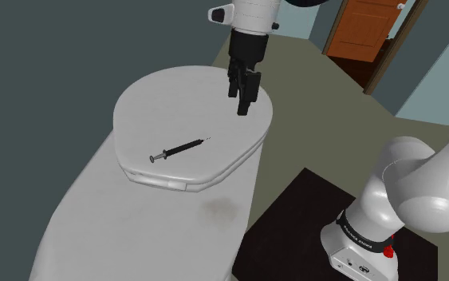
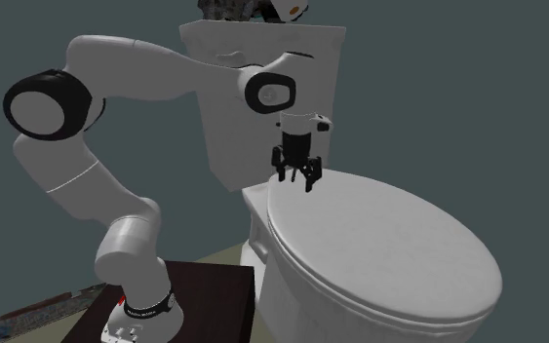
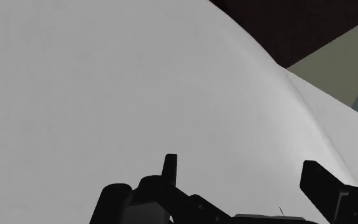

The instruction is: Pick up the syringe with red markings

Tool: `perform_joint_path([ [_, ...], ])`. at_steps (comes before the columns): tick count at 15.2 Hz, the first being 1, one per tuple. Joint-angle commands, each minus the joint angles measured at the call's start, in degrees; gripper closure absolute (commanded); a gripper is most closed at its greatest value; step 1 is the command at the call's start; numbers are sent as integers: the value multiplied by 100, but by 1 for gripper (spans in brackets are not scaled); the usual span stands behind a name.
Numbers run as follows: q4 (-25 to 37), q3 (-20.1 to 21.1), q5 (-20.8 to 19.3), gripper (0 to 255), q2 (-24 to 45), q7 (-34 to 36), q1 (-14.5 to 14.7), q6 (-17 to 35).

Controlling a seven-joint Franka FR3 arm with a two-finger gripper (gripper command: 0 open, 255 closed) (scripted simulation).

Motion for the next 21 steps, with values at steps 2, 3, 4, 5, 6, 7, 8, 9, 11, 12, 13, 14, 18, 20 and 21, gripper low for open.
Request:
perform_joint_path([
  [2,149,124,48,0,244,-553,275,260],
  [3,202,172,66,0,318,-723,366,335],
  [4,252,220,83,0,387,-892,456,409],
  [5,298,270,100,0,451,-1062,546,480],
  [6,340,319,117,0,510,-1231,636,550],
  [7,378,370,134,0,563,-1400,724,618],
  [8,411,420,151,0,610,-1570,814,685],
  [9,440,471,169,0,652,-1740,903,751],
  [11,366,470,171,0,655,-1742,909,828],
  [12,293,471,172,0,659,-1744,914,905],
  [13,221,474,174,0,665,-1747,915,982],
  [14,150,475,176,0,672,-1749,919,1060],
  [18,-94,475,178,0,707,-1754,938,1338],
  [20,-78,457,177,255,699,-1780,929,1312],
  [21,-89,469,178,255,698,-1763,936,1322],
])
